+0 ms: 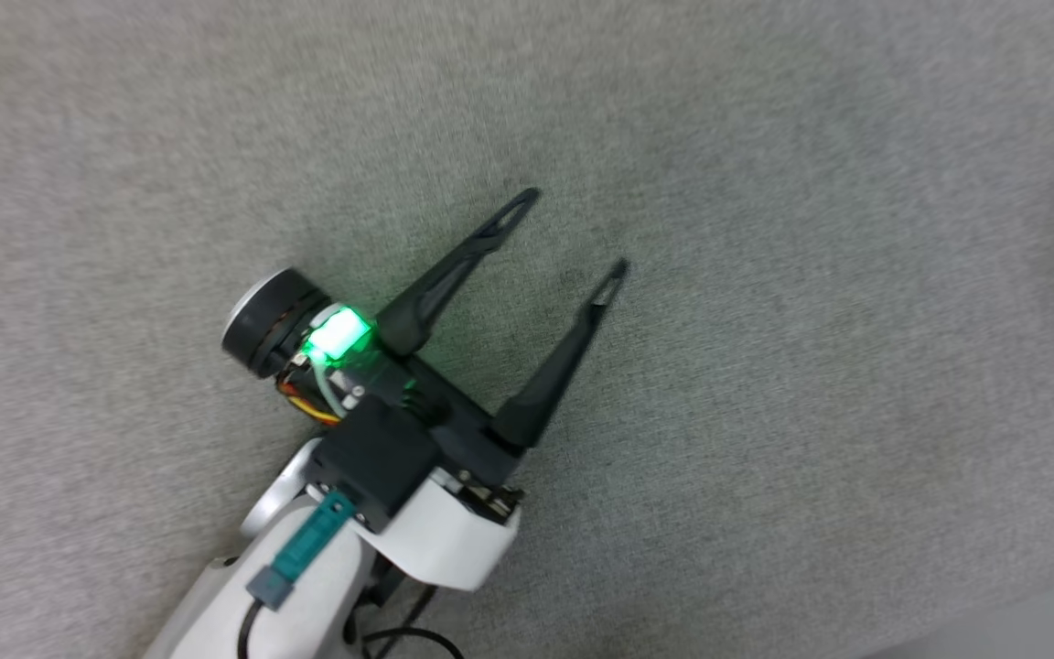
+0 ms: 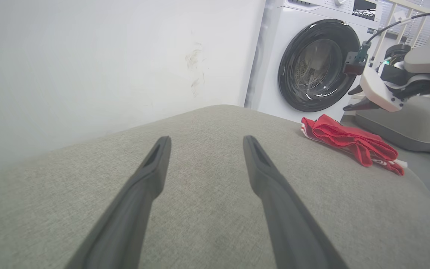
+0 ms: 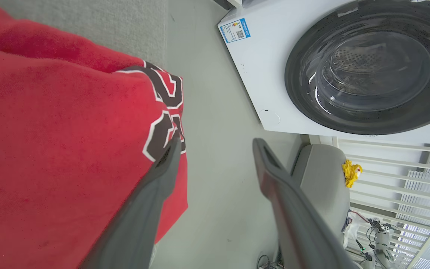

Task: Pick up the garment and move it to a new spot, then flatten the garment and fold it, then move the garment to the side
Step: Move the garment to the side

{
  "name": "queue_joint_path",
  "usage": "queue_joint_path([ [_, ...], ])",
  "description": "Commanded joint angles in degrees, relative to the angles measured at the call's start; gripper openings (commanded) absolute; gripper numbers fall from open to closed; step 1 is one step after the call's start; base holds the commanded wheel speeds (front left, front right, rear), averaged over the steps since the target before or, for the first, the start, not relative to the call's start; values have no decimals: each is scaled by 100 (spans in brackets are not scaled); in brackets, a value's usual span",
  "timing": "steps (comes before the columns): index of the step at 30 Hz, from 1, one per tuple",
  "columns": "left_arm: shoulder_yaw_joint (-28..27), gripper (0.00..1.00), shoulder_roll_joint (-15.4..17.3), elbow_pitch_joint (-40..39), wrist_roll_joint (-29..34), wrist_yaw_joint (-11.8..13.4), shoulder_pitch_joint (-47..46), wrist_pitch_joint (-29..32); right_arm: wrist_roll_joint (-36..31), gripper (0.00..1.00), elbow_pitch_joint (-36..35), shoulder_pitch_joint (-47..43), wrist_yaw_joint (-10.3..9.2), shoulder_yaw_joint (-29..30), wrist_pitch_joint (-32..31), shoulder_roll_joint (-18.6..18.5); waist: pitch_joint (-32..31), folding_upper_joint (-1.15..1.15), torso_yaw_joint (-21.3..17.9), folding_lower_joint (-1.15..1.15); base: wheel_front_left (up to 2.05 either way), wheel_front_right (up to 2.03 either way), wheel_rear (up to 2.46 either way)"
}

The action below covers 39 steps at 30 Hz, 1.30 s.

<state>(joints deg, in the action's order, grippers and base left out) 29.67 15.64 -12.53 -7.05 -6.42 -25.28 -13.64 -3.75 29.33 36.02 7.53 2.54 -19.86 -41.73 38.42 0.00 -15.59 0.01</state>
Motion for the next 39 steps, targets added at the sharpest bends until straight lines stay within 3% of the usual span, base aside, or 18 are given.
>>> queue_joint_path([
  [1, -82, 100, 7, 77, -69, 65, 125, -70, 31, 100, -222, -72, -8, -16, -97, -59, -373, 0, 72, -1, 0, 0, 0],
  [9, -674, 100, -119, 318, -401, 348, 616, -161, 657, 100, -1652, -494, -7, 173, -476, 132, -1436, 0, 455, -1, 0, 0, 0],
  [13, -1126, 100, -183, 338, -506, 495, 959, -162, 829, 100, -2464, -834, -8, 382, -340, 571, -1911, 0, 725, -1, 0, 0, 0],
  [20, -1762, 100, -296, 613, -654, 719, 1612, -160, 962, 100, -3530, -1581, -6, 576, 381, 1703, -2554, 0, 1148, -1, 0, 0, 0],
  [30, -2100, 100, -600, 822, -722, 701, 2183, -154, 1177, 100, -3805, -2775, -6, 550, 1703, 2966, -2964, 0, 1553, -1, 0, 0, 0],
  [39, -2322, 100, -813, 1020, -656, 443, 2347, -154, 1736, 100, -3224, -3161, -6, 263, 2470, 3276, -3057, 0, 1627, -1, 0, 0, 0],
])
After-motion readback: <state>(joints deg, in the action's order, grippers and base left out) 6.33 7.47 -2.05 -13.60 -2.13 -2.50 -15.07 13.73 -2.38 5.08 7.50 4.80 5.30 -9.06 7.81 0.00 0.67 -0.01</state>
